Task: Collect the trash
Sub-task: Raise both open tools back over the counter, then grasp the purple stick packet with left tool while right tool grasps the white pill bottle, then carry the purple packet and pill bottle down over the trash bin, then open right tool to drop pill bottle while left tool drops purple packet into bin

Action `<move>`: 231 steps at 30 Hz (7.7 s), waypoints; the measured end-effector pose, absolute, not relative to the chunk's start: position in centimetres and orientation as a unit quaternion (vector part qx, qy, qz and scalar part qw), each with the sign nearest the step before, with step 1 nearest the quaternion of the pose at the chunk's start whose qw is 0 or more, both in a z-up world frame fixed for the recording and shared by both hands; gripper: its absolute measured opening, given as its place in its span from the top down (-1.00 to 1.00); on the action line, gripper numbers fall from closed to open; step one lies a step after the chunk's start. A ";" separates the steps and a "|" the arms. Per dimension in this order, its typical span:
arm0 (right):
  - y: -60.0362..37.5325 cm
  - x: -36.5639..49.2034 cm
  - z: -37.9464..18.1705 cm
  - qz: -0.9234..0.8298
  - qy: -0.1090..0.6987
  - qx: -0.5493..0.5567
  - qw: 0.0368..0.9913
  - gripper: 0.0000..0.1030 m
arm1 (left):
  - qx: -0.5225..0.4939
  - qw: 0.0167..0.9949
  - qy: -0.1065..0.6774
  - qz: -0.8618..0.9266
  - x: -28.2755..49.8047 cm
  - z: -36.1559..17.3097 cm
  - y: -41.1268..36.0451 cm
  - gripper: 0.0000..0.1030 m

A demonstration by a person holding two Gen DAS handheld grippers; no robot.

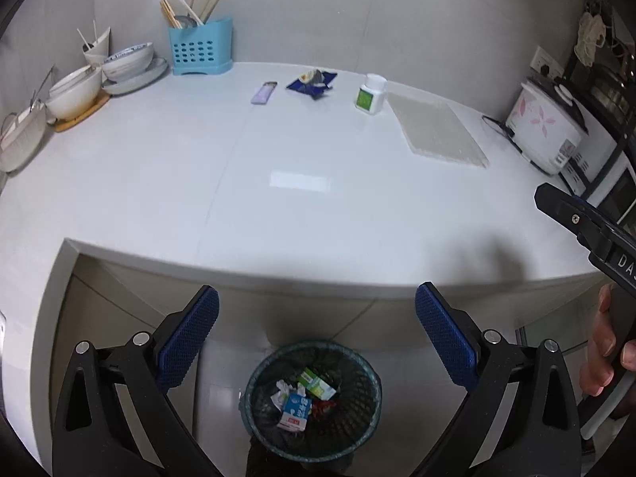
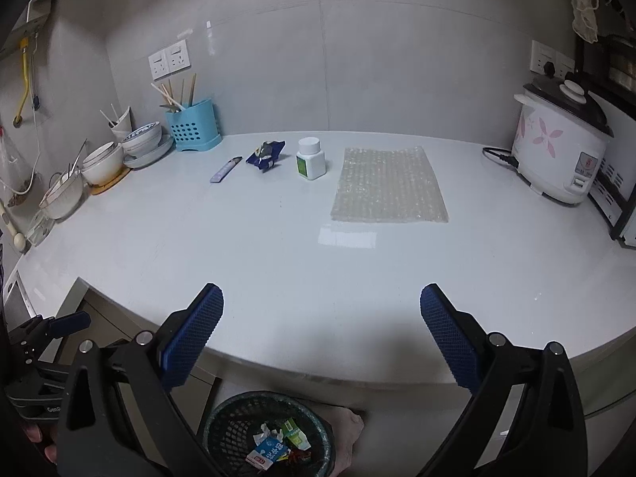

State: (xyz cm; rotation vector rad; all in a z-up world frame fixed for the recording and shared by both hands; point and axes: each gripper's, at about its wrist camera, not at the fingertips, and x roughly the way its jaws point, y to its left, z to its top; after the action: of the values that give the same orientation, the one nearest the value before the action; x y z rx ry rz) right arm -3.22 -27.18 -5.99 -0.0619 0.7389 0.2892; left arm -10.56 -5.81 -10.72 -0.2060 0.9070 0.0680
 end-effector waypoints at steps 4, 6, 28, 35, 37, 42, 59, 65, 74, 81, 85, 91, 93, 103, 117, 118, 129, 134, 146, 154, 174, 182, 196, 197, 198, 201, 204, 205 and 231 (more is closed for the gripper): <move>-25.8 -0.3 -5.3 0.136 0.359 -0.033 0.923 -0.85 | -0.105 0.897 0.428 0.031 -7.9 -9.5 -3.8 -0.88; -25.0 1.2 -5.1 0.132 0.357 -0.037 0.924 -0.85 | -0.104 0.897 0.427 0.036 -6.2 -9.1 -2.6 -0.88; -18.5 16.0 -5.2 0.066 0.366 -0.040 0.928 -0.85 | -0.088 0.884 0.460 -0.002 12.5 -9.9 6.0 -0.86; -17.4 20.0 -6.3 0.045 0.374 -0.026 0.926 -0.85 | -0.086 0.879 0.470 -0.011 16.8 -10.7 7.2 -0.86; -17.1 20.9 -6.7 0.042 0.375 -0.029 0.926 -0.85 | -0.087 0.877 0.472 -0.014 17.9 -11.1 7.5 -0.86; -16.4 23.4 -8.3 0.037 0.394 -0.024 0.918 -0.81 | -0.090 0.866 0.492 -0.019 21.0 -12.9 8.0 -0.86; -13.1 29.9 -13.6 -0.020 0.445 -0.014 0.895 -0.50 | -0.073 0.844 0.531 -0.006 30.0 -18.8 8.6 -0.75; -13.1 31.0 -15.0 -0.050 0.469 0.014 0.882 -0.12 | -0.045 0.850 0.525 0.004 30.8 -18.9 8.0 -0.46; -12.6 30.9 -15.2 -0.054 0.473 0.015 0.879 0.10 | -0.024 0.848 0.529 0.026 30.9 -18.5 8.8 0.74; -12.0 29.9 -14.3 -0.044 0.464 0.008 0.885 0.10 | -0.030 0.851 0.525 0.016 29.6 -17.9 9.9 0.81; -11.8 29.1 -13.7 -0.038 0.459 0.002 0.887 0.10 | -0.035 0.853 0.521 0.015 28.9 -17.4 10.1 0.81; -12.1 28.0 -12.6 -0.038 0.453 0.001 0.890 0.10 | -0.033 0.858 0.512 0.014 27.7 -16.1 10.9 0.81; -12.2 27.5 -12.2 -0.038 0.451 0.001 0.891 0.10 | -0.033 0.859 0.511 0.014 27.1 -15.5 11.1 0.81; -13.0 24.8 -10.2 -0.028 0.439 -0.004 0.898 0.10 | -0.031 0.865 0.501 0.014 24.1 -13.5 10.1 0.81; -15.6 19.4 -7.7 0.004 0.428 -0.008 0.904 0.10 | -0.031 0.870 0.493 0.014 18.0 -11.1 7.1 0.81; -15.7 19.0 -7.5 0.009 0.427 -0.010 0.904 0.10 | -0.031 0.870 0.492 0.016 17.4 -10.9 6.8 0.81; -18.7 12.9 -5.1 0.057 0.418 -0.031 0.906 0.10 | -0.045 0.873 0.485 0.029 9.9 -8.8 3.8 0.81; -19.8 9.7 -4.9 0.070 0.417 -0.033 0.906 0.10 | -0.046 0.874 0.482 0.032 6.5 -8.2 2.3 0.81; -21.3 2.7 -5.4 0.097 0.412 -0.034 0.905 0.10 | -0.056 0.876 0.477 0.034 -0.4 -7.6 -0.2 0.81; -22.4 -0.8 -5.4 0.108 0.403 -0.030 0.908 0.10 | -0.056 0.881 0.469 0.026 -4.2 -7.2 -1.3 0.81; -24.6 -8.7 -7.6 0.135 0.414 -0.033 0.900 0.10 | -0.047 0.884 0.465 -0.008 -12.6 -9.9 -4.4 0.81; -25.9 -10.7 -10.9 0.147 0.444 -0.021 0.884 0.10 | -0.049 0.885 0.463 -0.015 -14.7 -13.3 -5.7 0.81; -25.5 -12.9 -19.5 0.157 0.502 -0.058 0.849 0.10 | -0.084 0.860 0.503 -0.008 -17.2 -20.4 -6.0 0.81; -25.3 -13.0 -20.2 0.160 0.507 -0.062 0.845 0.10 | -0.083 0.860 0.504 -0.006 -17.4 -20.7 -6.0 0.81; -25.1 -13.0 -20.8 0.160 0.515 -0.064 0.840 0.10 | -0.081 0.859 0.505 -0.004 -17.6 -21.0 -6.1 0.81; -25.0 -12.7 -22.2 0.165 0.536 -0.046 0.827 0.10 | -0.079 0.856 0.510 0.001 -17.8 -21.9 -6.0 0.81; -24.2 -12.7 -23.3 0.173 0.543 -0.057 0.820 0.10 | -0.080 0.853 0.516 0.009 -18.2 -22.9 -5.8 0.81; -24.0 -12.7 -23.7 0.174 0.544 -0.058 0.818 0.10 | -0.080 0.850 0.521 0.009 -18.1 -23.1 -5.7 0.81; -22.3 -12.1 -27.5 0.165 0.556 -0.087 0.810 -0.59 | -0.076 0.830 0.553 0.025 -17.5 -27.4 -5.3 0.80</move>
State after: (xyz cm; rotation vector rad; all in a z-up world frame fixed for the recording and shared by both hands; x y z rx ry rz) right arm -12.08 -22.33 -27.46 -0.1858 1.1881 0.3534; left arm -17.51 -5.34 -27.36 -0.1605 1.1725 0.0520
